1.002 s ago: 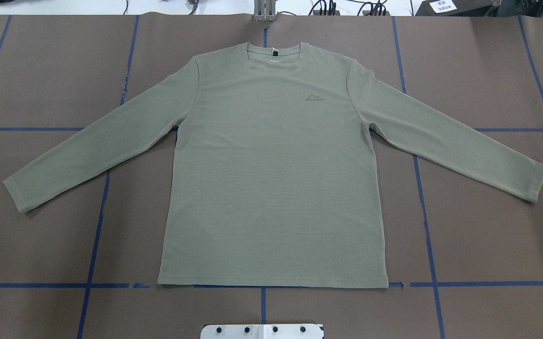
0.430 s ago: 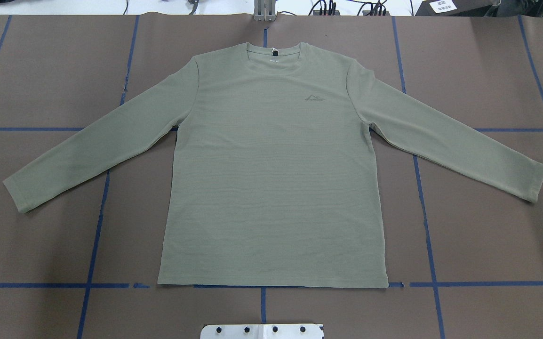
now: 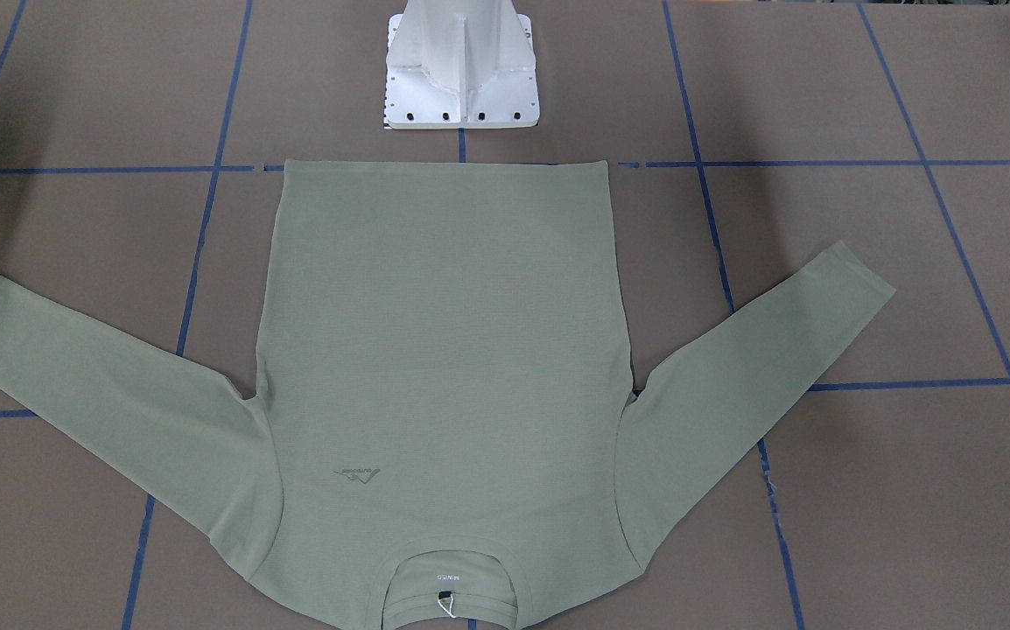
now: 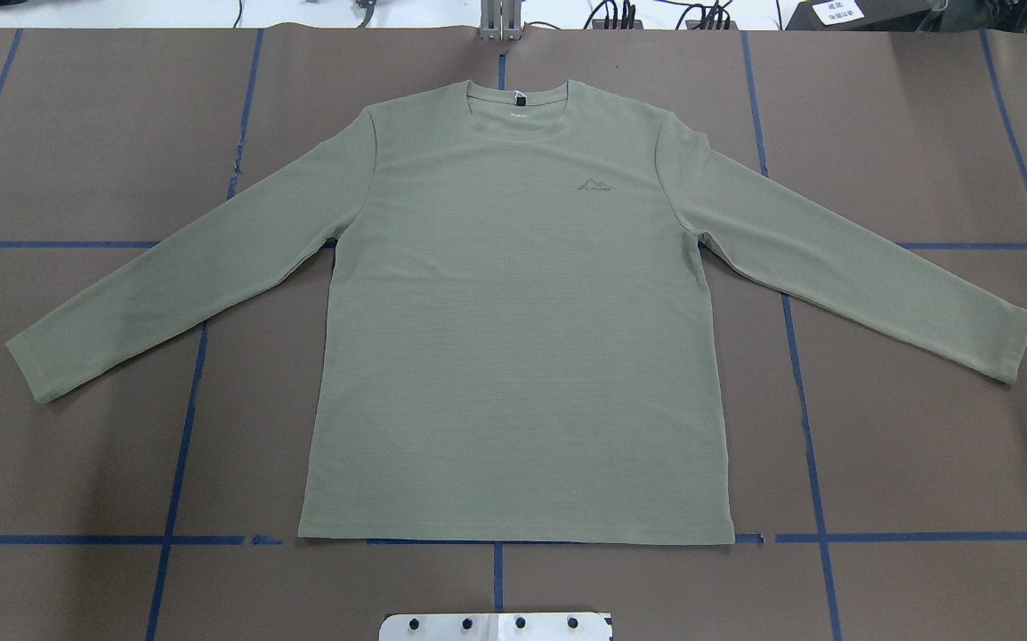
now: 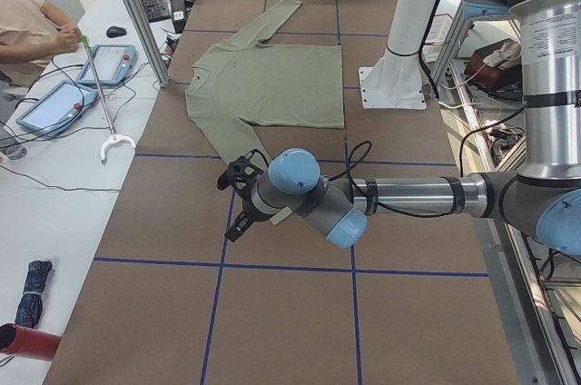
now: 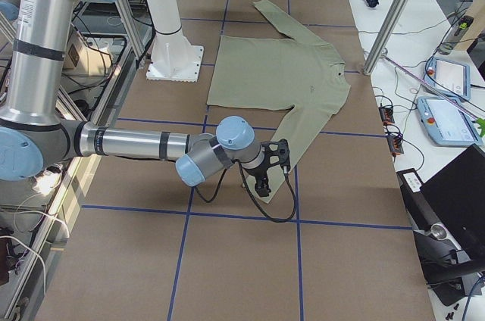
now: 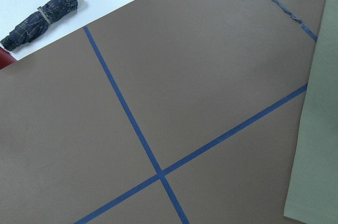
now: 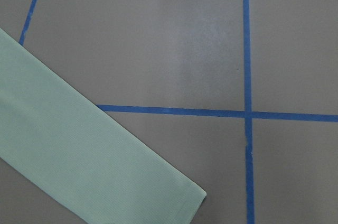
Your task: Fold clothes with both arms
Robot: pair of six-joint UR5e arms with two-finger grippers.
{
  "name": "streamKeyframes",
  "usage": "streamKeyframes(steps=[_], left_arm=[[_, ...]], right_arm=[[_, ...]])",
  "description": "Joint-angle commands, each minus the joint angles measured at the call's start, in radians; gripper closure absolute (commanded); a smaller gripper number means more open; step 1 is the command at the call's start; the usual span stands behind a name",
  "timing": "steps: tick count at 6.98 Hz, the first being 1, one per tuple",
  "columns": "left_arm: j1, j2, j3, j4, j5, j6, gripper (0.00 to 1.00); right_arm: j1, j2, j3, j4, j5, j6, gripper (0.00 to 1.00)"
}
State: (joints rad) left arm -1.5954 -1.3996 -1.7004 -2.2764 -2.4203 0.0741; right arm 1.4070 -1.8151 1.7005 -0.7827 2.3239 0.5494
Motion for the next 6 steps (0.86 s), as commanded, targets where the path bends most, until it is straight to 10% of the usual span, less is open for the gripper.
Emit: streamKeyframes(steps=[1,6], left_arm=[[-0.002,0.005,-0.001,-0.003,-0.034,0.001,0.00],[-0.002,0.011,-0.012,-0.018,-0.036,0.001,0.00]], right_arm=[[-0.173,0.003,-0.169,0.387,-0.116,0.272,0.10],[-0.275,0.085,-0.332,0.422,-0.210,0.281,0.29]])
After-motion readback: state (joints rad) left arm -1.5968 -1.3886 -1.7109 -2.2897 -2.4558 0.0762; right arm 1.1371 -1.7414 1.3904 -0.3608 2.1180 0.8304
